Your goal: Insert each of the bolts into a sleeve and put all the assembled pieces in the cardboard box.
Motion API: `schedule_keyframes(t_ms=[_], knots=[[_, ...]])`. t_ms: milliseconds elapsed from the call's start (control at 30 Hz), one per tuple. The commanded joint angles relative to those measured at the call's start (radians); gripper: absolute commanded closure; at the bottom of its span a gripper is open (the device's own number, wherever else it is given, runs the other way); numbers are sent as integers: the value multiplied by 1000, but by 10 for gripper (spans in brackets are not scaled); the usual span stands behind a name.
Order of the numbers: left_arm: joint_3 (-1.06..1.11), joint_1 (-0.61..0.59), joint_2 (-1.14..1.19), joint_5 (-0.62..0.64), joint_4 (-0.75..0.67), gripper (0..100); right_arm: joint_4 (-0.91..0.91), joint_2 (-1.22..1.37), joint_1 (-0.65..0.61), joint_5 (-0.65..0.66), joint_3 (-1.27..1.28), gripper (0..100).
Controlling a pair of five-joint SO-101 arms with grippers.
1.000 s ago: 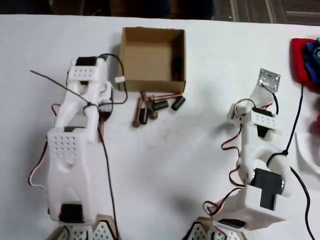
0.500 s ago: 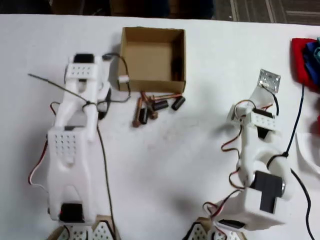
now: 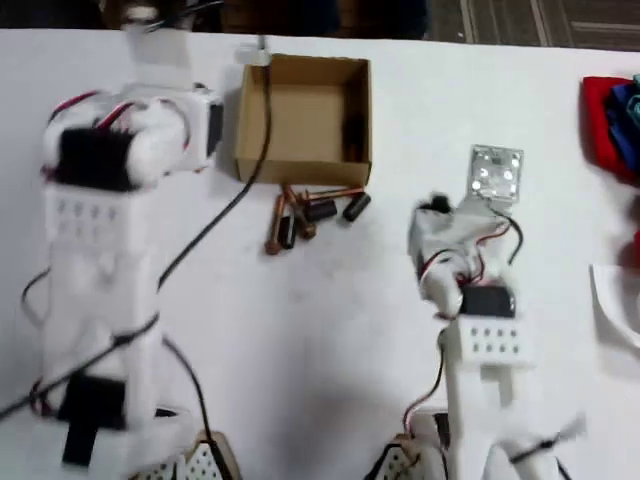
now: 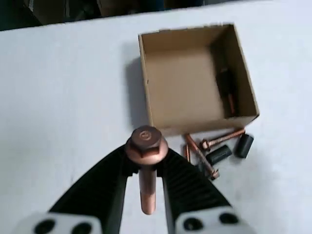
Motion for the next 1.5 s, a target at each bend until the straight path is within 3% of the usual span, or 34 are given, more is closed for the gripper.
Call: schedule_keyframes(t_ms=[0,167,367,633,867,1067,1200,1467], knots=[[127,-8,-192,98,-117,976,-119,-136,-114,-8,-6,977],[206,28,-305,107,-236,976,-361,-84,-240,-9,-5,977],[79,150,-373,112,-282,976,-527,-16,-315,-9,-6,977],[114,311,-376,104,-321,976,-526,-15,-423,-5,-5,977],[176,367,-373,103,-393,976,-524,-45,-433,-8,-5,977],[278,367,-374,94,-437,976,-460,-139,-433,-8,0,977],[294,376,-373,-11,-493,976,-440,-157,-433,-3,0,977],[294,374,-371,-17,-519,976,-403,-166,-458,-2,-3,977]])
